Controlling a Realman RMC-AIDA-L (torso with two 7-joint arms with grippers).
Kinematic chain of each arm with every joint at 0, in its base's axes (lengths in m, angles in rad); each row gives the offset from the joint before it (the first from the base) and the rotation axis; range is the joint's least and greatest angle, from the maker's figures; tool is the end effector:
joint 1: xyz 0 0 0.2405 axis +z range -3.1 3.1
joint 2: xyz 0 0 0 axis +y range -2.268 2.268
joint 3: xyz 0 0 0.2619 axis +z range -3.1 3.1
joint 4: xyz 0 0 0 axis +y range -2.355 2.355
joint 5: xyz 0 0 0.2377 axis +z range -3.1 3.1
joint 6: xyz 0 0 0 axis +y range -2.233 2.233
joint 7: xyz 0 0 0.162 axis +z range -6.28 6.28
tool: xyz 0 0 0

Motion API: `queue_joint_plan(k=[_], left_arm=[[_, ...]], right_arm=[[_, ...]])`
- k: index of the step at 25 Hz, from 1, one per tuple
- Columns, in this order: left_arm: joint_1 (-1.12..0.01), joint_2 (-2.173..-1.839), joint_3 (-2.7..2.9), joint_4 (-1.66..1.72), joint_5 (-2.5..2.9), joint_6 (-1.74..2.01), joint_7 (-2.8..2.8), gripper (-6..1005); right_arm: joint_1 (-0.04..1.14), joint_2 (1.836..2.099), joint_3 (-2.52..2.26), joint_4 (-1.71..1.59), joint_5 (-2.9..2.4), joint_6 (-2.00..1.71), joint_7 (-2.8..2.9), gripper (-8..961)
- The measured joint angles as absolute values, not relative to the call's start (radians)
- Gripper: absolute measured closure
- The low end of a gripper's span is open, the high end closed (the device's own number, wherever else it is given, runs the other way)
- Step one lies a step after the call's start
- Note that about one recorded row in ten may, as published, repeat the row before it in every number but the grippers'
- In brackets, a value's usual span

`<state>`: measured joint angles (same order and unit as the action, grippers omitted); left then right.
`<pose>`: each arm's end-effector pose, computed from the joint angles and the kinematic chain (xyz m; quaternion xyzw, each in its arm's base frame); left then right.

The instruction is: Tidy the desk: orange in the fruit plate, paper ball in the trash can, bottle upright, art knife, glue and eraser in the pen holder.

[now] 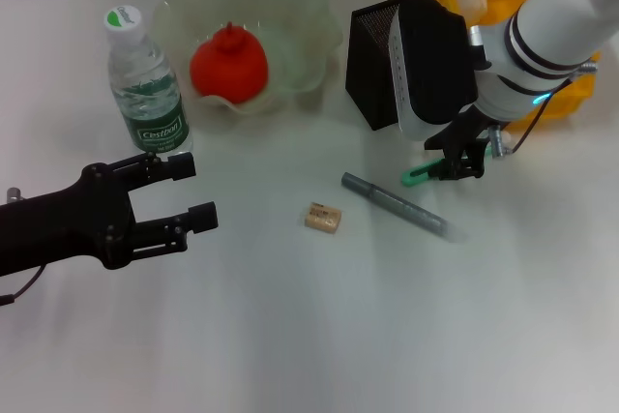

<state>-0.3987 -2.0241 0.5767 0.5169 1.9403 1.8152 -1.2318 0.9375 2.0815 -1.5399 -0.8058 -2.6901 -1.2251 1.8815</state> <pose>-0.3094 0.2925 0.0028 -0.9083 -0.2199 -0.3419 0.0980 0.1775 0.4414 -0.0898 -0.9403 -0.0781 -0.3165 0.0981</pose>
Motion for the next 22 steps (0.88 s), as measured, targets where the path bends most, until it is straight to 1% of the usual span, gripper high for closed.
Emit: queue_joint_plan(k=[22], left_arm=[[-0.406, -2.024, 0.575, 0.518, 1.927, 1.817, -1.244, 222]], right_arm=[[0.950, 2.083, -1.531, -0.738, -2.680, -1.169, 1.857, 644]])
